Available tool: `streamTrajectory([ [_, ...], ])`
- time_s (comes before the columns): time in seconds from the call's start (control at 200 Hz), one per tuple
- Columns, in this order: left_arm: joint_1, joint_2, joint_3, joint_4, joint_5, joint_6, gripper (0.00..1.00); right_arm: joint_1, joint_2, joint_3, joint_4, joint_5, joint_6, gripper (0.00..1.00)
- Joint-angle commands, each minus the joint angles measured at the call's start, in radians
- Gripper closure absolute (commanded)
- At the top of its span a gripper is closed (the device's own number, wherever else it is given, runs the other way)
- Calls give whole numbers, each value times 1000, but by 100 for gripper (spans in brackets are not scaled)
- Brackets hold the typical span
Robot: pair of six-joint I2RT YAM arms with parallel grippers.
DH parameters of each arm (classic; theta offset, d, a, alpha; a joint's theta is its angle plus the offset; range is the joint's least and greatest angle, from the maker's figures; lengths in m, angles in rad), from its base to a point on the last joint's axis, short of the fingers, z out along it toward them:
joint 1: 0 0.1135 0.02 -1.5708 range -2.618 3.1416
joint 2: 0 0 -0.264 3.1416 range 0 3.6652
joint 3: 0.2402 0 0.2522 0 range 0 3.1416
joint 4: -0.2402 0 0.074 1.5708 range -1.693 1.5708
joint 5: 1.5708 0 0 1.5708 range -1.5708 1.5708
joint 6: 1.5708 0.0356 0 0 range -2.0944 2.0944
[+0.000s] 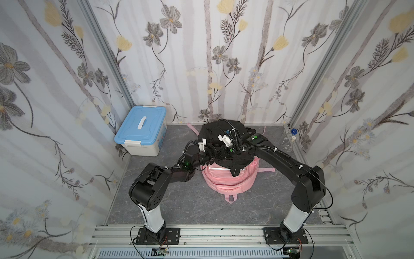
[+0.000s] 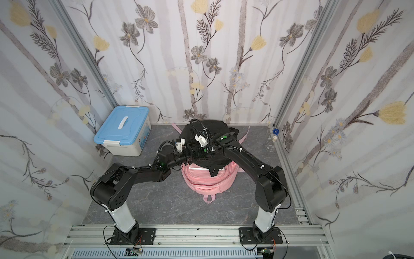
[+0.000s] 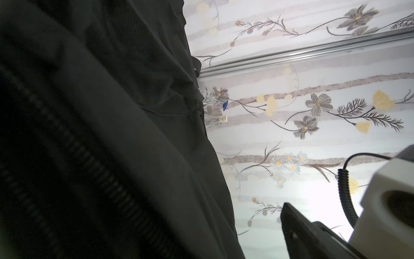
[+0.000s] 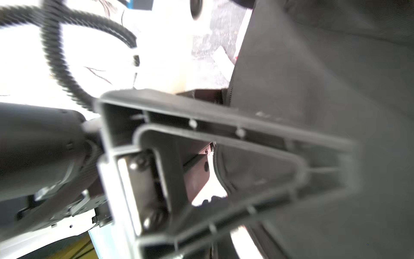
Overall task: Zip up the backpack
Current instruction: Zip the zipper on the backpack.
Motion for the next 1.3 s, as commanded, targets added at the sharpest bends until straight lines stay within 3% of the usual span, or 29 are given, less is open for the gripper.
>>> streamTrajectory([
  [0.0,39,31,-2,91,43,-42,5,-13,-37,-30,19,-31,-20,100],
  [0.135,84,130,36,250,82,-147,5,-26,-55,-48,9,-34,-23,100],
  [0.275,89,187,96,298,100,-177,6,-31,-58,-46,5,-38,-20,100],
  [0.39,91,191,117,293,110,-165,16,-31,-49,-41,3,-45,-21,100],
  [0.575,92,190,115,317,125,-165,57,-29,-29,-29,13,-51,-14,100],
  [0.719,92,185,101,319,121,-166,100,-27,-10,-10,18,-38,-9,100],
  [1.294,70,155,90,276,113,-136,100,65,168,181,-17,36,30,100],
])
